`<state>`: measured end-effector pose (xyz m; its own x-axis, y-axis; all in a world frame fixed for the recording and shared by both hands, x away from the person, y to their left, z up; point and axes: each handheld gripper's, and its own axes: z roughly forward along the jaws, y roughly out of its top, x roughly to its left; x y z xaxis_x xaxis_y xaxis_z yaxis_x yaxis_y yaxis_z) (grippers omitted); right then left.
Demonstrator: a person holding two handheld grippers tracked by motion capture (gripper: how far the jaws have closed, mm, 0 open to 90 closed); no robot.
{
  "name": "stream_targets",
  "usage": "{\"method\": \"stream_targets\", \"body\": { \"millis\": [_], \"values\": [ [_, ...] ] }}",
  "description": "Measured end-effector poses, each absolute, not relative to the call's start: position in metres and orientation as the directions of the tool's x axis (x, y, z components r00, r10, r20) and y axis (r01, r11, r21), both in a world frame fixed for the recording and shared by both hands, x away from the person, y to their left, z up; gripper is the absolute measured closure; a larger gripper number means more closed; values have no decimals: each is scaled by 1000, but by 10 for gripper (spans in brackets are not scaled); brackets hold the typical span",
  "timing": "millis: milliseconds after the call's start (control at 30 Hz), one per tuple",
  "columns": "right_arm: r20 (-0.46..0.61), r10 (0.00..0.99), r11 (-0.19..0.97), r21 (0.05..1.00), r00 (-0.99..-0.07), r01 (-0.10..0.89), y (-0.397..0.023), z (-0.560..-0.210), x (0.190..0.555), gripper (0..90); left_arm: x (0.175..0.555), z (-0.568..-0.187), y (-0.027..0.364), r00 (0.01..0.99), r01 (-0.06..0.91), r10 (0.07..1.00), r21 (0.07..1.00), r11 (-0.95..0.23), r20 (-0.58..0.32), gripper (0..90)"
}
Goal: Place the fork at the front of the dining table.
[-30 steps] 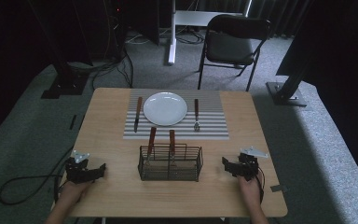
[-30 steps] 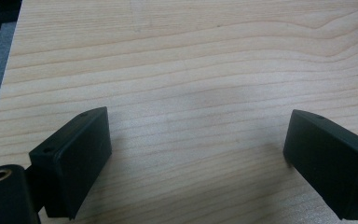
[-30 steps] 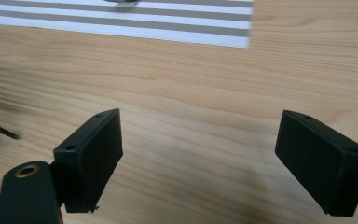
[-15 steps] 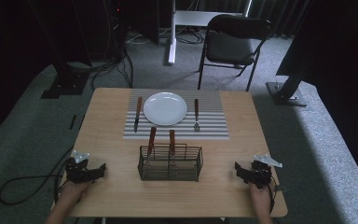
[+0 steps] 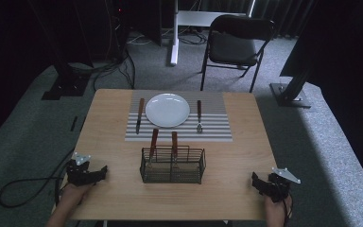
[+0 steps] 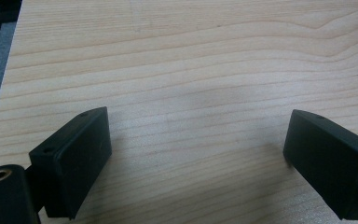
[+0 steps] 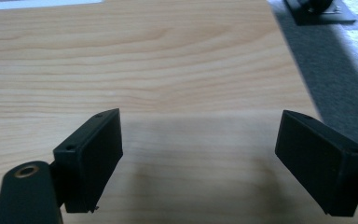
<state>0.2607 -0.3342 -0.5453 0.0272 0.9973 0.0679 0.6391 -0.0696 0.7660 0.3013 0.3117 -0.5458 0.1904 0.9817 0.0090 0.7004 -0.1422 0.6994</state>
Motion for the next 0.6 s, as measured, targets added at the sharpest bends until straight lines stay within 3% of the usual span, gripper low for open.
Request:
{"method": "stream_targets", "body": {
  "millis": [300,600],
  "values": [
    [90,994,-106,765,57,635,-343,-547,263,144,301,-546,312,188,701,982,699,-141,9,74],
    [74,997,-65,749,14,660,-341,-549,271,144,300,-546,307,131,707,991,700,-99,8,75]
  ]
}}
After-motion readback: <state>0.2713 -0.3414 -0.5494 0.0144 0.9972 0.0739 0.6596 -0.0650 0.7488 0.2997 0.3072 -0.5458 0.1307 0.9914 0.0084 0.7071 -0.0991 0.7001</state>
